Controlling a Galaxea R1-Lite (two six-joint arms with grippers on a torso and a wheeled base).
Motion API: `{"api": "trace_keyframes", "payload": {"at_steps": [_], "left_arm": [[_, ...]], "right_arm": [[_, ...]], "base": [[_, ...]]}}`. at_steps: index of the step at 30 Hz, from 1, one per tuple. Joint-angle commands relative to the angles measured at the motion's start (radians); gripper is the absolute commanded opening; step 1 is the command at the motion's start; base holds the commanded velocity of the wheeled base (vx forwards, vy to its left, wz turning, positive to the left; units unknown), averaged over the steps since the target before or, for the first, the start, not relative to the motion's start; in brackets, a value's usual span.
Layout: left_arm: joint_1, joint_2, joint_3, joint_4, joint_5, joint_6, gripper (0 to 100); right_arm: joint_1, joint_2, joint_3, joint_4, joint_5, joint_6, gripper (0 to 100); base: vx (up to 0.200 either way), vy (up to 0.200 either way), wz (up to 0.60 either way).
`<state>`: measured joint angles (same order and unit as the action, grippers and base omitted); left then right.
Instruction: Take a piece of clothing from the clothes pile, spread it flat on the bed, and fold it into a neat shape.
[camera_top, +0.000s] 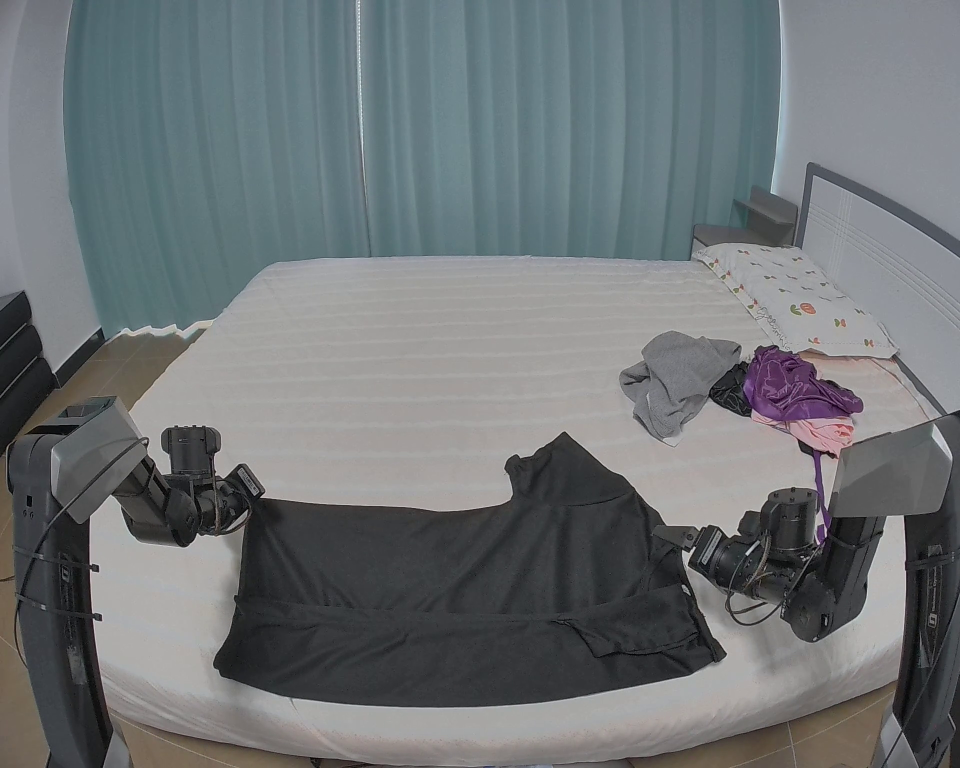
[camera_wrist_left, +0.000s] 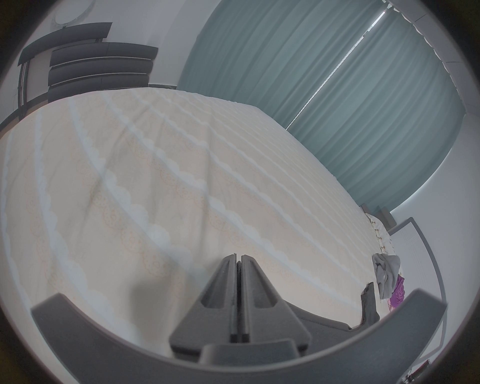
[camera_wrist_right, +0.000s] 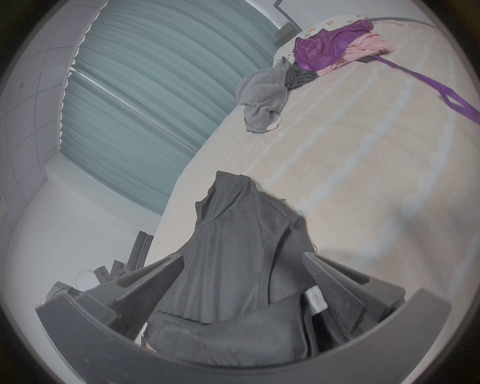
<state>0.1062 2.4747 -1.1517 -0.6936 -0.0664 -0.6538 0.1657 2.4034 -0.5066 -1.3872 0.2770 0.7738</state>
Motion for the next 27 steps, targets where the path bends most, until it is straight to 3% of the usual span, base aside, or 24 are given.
{"api": "trace_keyframes", "payload": {"at_steps": [1,4,7,16,27], "left_arm": [[0.001,-0.010,0.009,-0.001,0.000,-0.001,0],[0.000,-0.008,0.009,-0.001,0.000,-0.001,0],[0.000,-0.008,0.020,-0.003,-0.001,-0.003,0],[0.003,-0.003,0.033,-0.003,-0.003,-0.004,0],[0.003,-0.005,0.049,-0.003,-0.007,-0.004,0]], "right_arm": [[0.014,-0.040,-0.151,0.131,-0.024,-0.028,100],[0.023,-0.035,-0.221,0.206,-0.048,-0.059,100],[0.038,-0.012,-0.375,0.379,-0.093,-0.105,100],[0.043,0.040,-0.684,0.703,-0.140,-0.128,100],[0.054,0.166,-0.914,0.821,-0.180,-0.140,100]], "base": [[0.000,0.000,0.00],[0.000,0.000,0.00],[0.000,0.000,0.00],[0.000,0.000,0.00],[0.000,0.000,0.00]]}}
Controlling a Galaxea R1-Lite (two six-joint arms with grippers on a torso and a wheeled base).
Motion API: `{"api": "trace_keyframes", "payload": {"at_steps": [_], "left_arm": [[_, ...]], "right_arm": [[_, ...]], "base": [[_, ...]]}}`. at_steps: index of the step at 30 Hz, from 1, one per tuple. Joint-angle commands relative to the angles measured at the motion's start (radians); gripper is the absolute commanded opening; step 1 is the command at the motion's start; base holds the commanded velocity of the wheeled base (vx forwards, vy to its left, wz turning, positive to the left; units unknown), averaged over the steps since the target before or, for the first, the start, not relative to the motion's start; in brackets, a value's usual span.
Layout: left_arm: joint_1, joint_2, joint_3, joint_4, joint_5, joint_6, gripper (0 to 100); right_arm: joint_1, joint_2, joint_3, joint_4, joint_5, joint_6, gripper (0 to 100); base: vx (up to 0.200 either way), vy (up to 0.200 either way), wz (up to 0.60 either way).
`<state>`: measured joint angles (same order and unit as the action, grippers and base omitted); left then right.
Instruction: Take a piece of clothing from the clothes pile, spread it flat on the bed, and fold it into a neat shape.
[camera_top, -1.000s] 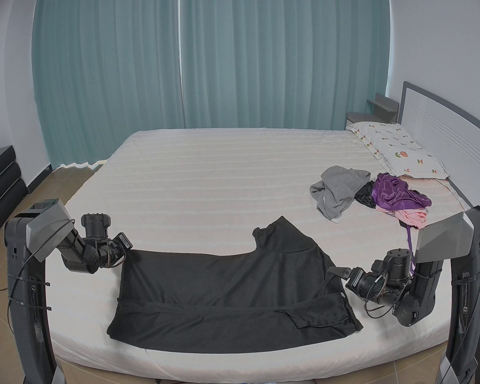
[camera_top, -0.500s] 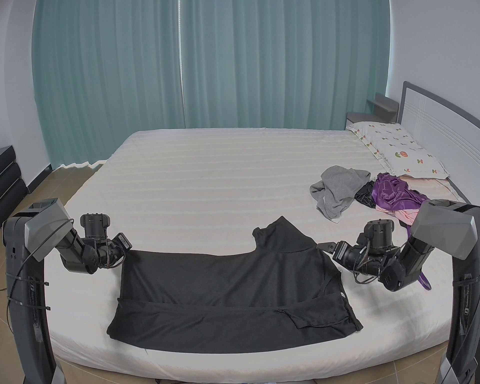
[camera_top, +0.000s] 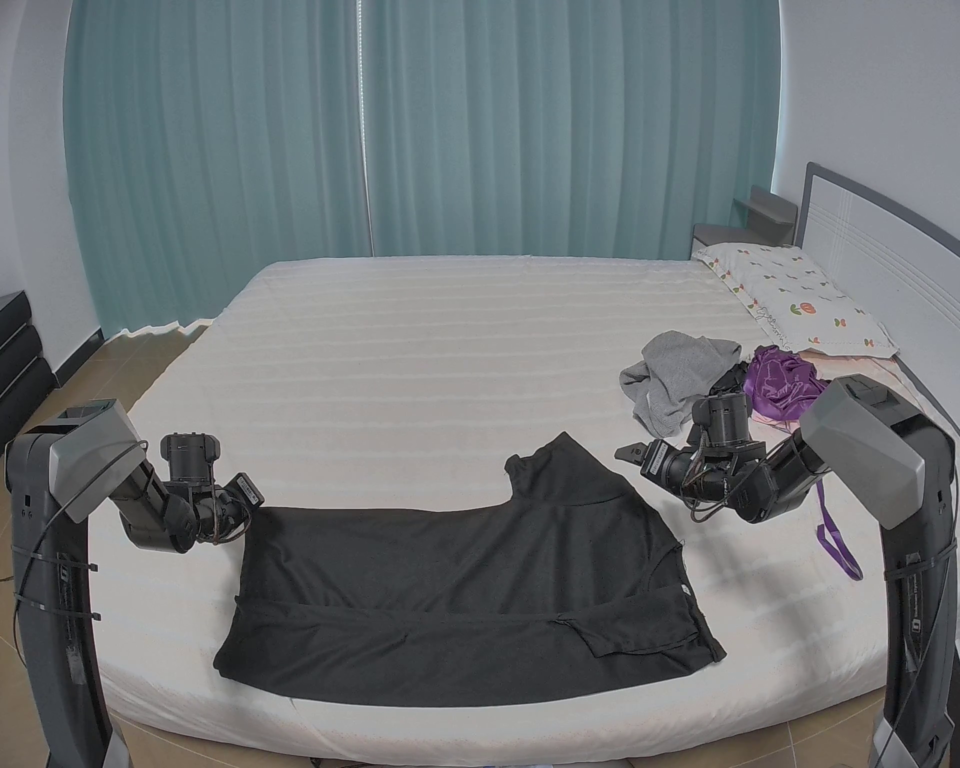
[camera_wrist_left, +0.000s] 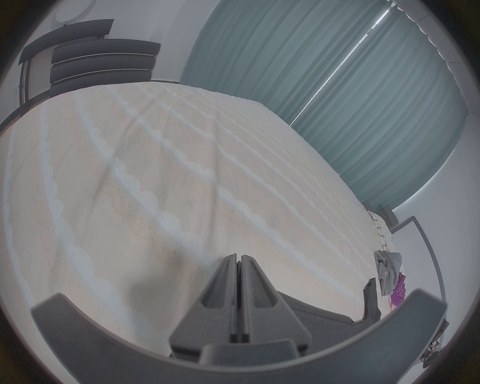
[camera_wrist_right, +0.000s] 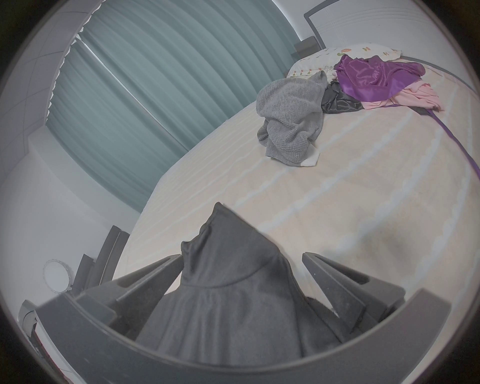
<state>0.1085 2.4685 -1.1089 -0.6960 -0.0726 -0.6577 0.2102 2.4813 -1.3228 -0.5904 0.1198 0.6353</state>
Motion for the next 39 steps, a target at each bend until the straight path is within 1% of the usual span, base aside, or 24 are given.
{"api": "trace_keyframes", "payload": {"at_steps": [1,4,7,12,16,21,31,32,39], "left_arm": [[0.000,0.001,0.006,0.000,-0.003,0.000,0],[0.000,0.001,0.012,-0.002,-0.001,0.000,0],[0.000,0.001,0.012,-0.002,-0.001,0.001,0],[0.000,0.003,0.012,-0.002,-0.001,0.001,0],[0.000,0.003,0.012,-0.002,-0.001,0.001,0],[0.000,0.003,0.012,-0.004,-0.001,0.001,0],[0.000,0.003,0.011,-0.004,-0.001,0.003,0],[0.000,0.003,0.011,-0.004,-0.001,0.004,0],[0.000,0.003,0.011,-0.004,0.000,0.006,0]], "right_arm": [[0.011,0.094,-0.112,0.029,-0.028,-0.003,100],[0.026,0.125,-0.176,0.078,-0.042,-0.002,100],[0.029,0.146,-0.217,0.095,-0.042,-0.002,100],[0.035,0.199,-0.332,0.167,-0.043,0.000,100],[0.037,0.229,-0.386,0.190,-0.063,-0.002,100],[0.037,0.237,-0.420,0.239,-0.069,-0.005,100],[0.028,0.251,-0.443,0.261,-0.069,-0.009,100],[0.028,0.258,-0.446,0.270,-0.069,-0.008,0],[0.028,0.269,-0.474,0.273,-0.074,-0.002,0]], "base": [[0.000,0.000,0.00],[0.000,0.000,0.00],[0.000,0.000,0.00],[0.000,0.000,0.00],[0.000,0.000,0.00],[0.000,0.000,0.00],[0.000,0.000,0.00],[0.000,0.000,0.00],[0.000,0.000,0.00]]}}
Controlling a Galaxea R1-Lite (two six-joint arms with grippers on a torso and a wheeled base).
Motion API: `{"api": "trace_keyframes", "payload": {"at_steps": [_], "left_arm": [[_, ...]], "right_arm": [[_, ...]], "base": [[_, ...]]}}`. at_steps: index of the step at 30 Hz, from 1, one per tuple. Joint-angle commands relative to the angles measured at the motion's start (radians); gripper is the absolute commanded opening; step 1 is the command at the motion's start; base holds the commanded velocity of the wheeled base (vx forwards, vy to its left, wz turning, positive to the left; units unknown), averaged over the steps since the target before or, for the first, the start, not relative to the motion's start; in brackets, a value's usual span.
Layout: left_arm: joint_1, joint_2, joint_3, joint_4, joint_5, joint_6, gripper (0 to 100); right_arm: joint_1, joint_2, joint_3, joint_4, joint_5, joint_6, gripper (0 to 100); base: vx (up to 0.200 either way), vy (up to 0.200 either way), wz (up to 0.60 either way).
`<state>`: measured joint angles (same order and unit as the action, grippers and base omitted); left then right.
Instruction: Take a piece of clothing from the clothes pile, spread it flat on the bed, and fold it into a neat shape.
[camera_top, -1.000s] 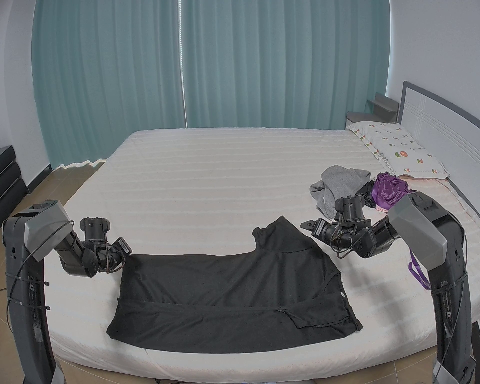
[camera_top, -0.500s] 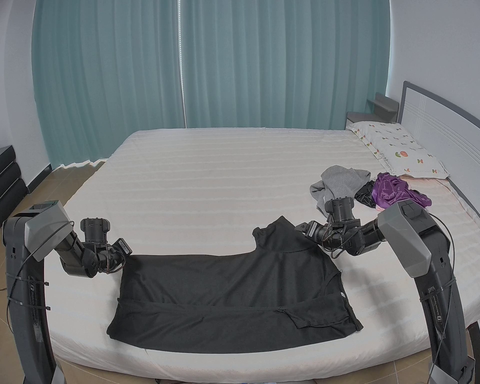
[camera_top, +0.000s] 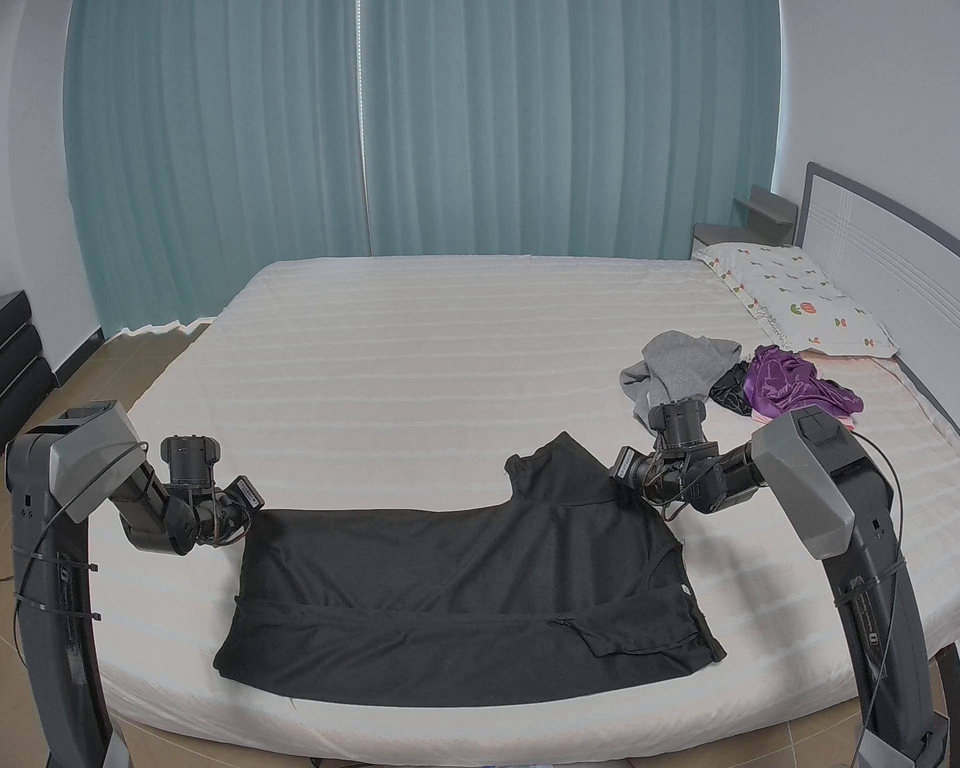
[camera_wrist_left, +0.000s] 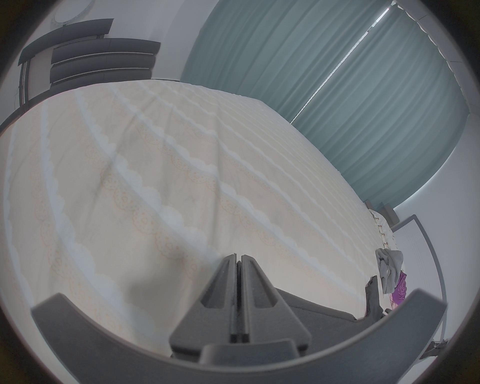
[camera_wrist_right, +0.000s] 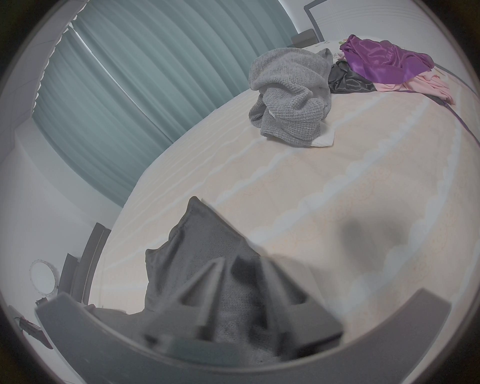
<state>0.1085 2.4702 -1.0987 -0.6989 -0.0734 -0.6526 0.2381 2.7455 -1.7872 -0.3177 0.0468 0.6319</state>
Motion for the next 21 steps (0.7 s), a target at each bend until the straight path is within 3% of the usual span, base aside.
{"api": "trace_keyframes", "payload": {"at_steps": [1,21], "left_arm": [[0.000,0.001,0.000,-0.001,0.001,0.002,0],[0.000,-0.054,0.014,0.001,0.001,-0.002,0]], "right_arm": [[-0.002,0.002,-0.011,-0.001,-0.002,0.002,0],[-0.025,-0.165,0.164,-0.021,0.007,0.058,0]], "base": [[0.000,0.000,0.00],[0.000,0.000,0.00]]}}
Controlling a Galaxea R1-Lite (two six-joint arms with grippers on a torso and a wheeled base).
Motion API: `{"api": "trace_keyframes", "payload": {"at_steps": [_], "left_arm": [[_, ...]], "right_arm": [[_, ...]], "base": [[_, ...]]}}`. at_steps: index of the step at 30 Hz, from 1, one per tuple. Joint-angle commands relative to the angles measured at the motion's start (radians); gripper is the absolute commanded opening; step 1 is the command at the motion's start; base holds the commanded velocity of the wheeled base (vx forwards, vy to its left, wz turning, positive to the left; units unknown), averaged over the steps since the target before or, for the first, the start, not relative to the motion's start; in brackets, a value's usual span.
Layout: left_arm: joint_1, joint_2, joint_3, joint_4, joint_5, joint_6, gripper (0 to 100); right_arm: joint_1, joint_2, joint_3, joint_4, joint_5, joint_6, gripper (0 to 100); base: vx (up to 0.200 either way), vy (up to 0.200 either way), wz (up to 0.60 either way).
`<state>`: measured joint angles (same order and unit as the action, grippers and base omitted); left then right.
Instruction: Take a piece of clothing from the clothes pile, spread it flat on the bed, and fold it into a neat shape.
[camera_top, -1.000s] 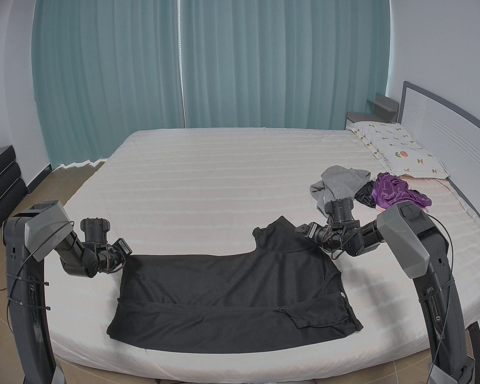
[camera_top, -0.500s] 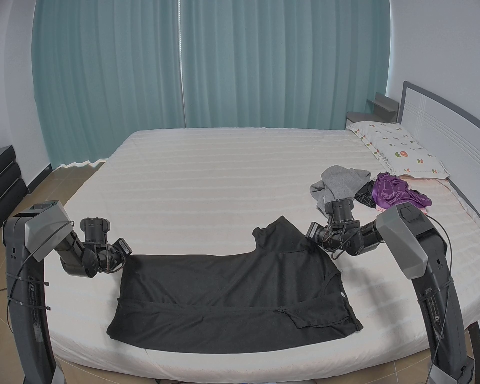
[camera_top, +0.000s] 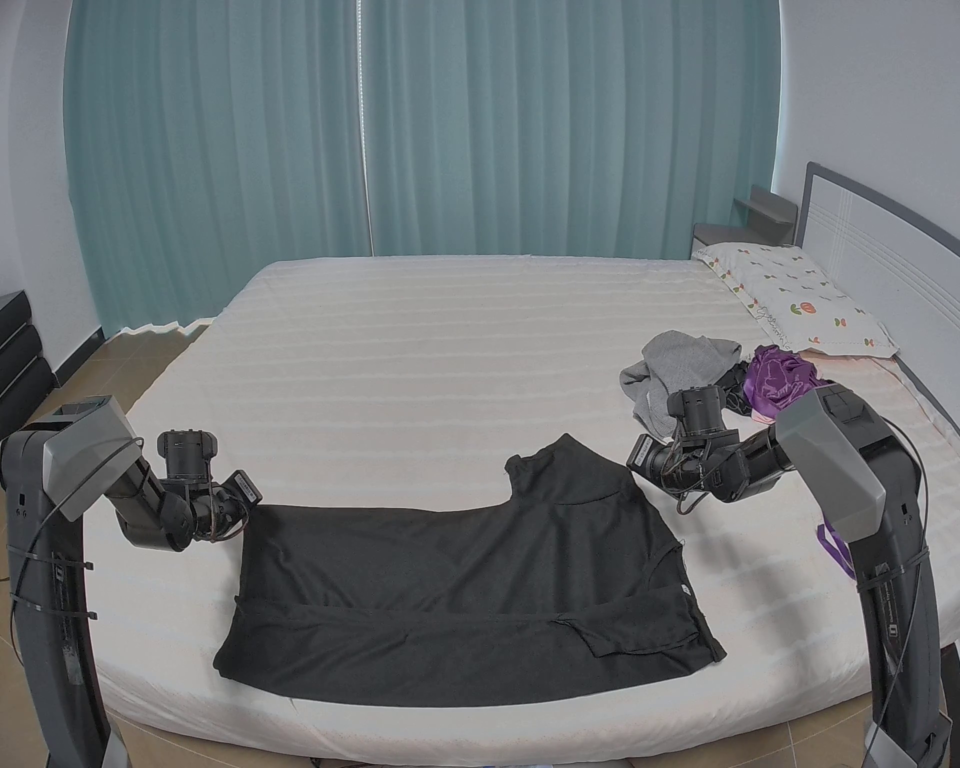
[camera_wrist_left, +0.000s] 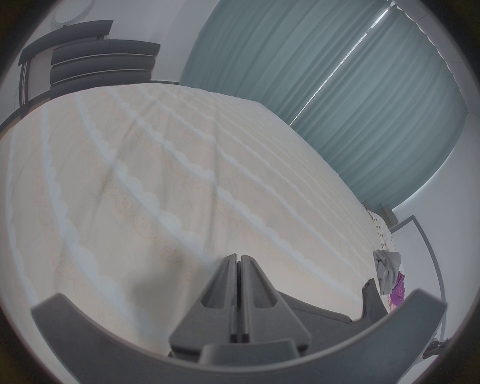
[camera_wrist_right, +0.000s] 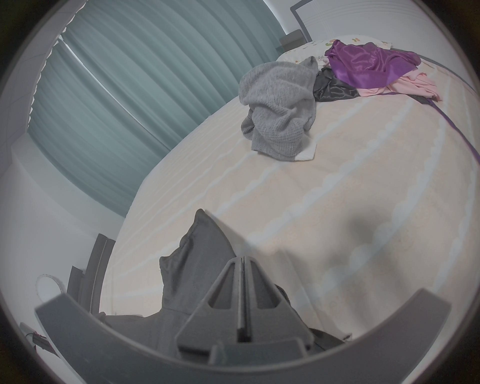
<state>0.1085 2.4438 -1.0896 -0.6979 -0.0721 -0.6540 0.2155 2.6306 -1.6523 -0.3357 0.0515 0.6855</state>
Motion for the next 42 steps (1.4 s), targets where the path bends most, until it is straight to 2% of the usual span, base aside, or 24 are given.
{"api": "trace_keyframes", "payload": {"at_steps": [1,10,16,17,25,37,38,42], "left_arm": [[0.003,-0.045,0.007,0.001,0.000,-0.003,0],[0.019,-0.075,0.016,0.001,-0.002,-0.003,0],[0.017,-0.069,0.016,0.000,-0.002,-0.003,0],[0.017,-0.066,0.016,0.000,-0.003,-0.003,0],[0.014,-0.051,0.014,0.000,-0.003,-0.004,0],[0.014,-0.046,0.013,-0.002,-0.003,-0.003,0],[0.014,-0.046,0.011,-0.002,-0.003,-0.003,0],[0.014,-0.042,0.011,-0.002,-0.003,-0.001,0]], "right_arm": [[-0.002,-0.072,0.063,-0.023,0.007,0.005,0],[-0.010,-0.141,0.184,-0.134,0.018,0.017,0],[-0.002,-0.075,0.152,-0.128,0.025,0.005,0],[0.001,-0.054,0.131,-0.120,0.027,-0.003,100],[0.021,0.080,-0.004,-0.097,0.025,-0.037,100],[0.028,0.150,-0.110,-0.089,0.014,-0.041,100],[0.028,0.154,-0.113,-0.089,0.014,-0.041,0],[0.028,0.166,-0.119,-0.089,0.011,-0.041,0]], "base": [[0.000,0.000,0.00],[0.000,0.000,0.00],[0.000,0.000,0.00],[0.000,0.000,0.00],[0.000,0.000,0.00],[0.000,0.000,0.00],[0.000,0.000,0.00],[0.000,0.000,0.00]]}}
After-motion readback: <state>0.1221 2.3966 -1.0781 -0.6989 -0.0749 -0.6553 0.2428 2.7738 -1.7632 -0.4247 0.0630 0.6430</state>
